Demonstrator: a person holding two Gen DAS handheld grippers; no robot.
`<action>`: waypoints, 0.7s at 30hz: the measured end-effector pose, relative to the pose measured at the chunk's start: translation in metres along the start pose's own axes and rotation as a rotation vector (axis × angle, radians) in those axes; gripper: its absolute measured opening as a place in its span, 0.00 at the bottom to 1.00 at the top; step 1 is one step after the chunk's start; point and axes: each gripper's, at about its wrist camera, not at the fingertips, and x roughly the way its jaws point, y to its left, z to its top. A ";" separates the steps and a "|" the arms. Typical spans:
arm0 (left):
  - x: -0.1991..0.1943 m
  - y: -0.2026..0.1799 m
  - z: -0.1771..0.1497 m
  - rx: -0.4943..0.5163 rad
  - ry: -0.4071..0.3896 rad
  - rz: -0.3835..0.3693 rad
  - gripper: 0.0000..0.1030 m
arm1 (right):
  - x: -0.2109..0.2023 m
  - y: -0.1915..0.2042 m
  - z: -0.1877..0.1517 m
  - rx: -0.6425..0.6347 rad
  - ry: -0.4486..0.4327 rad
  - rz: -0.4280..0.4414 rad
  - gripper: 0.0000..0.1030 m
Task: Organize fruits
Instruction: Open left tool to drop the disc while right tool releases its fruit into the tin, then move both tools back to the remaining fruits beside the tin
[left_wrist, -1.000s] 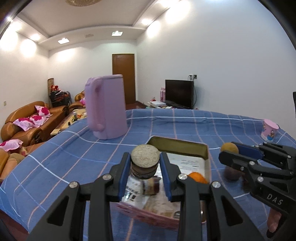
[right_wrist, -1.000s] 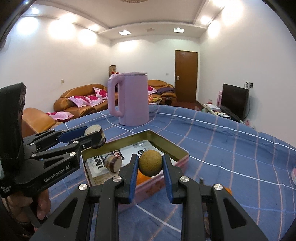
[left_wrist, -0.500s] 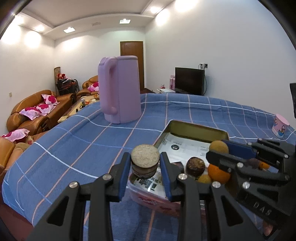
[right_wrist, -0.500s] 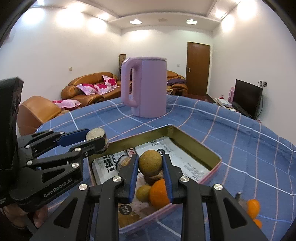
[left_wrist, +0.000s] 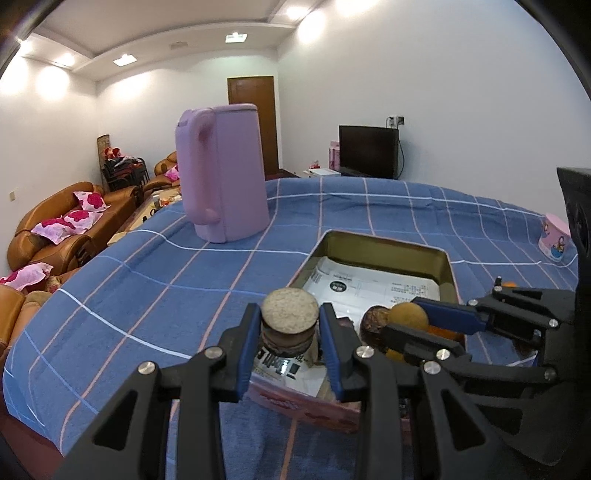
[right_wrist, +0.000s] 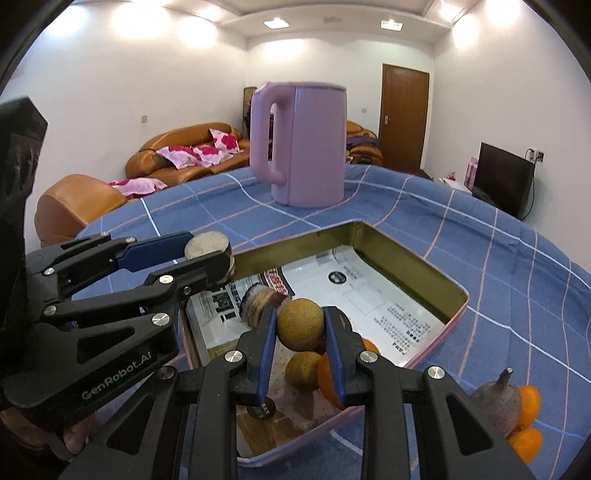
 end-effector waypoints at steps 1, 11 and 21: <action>0.003 0.001 0.000 -0.003 0.009 0.000 0.33 | 0.002 0.000 0.000 0.002 0.011 -0.003 0.27; 0.003 0.006 -0.001 -0.034 0.022 -0.004 0.48 | 0.006 0.004 -0.001 -0.021 0.035 0.022 0.28; -0.031 -0.015 0.007 -0.039 -0.056 -0.024 0.73 | -0.040 -0.017 -0.022 -0.008 -0.020 -0.066 0.42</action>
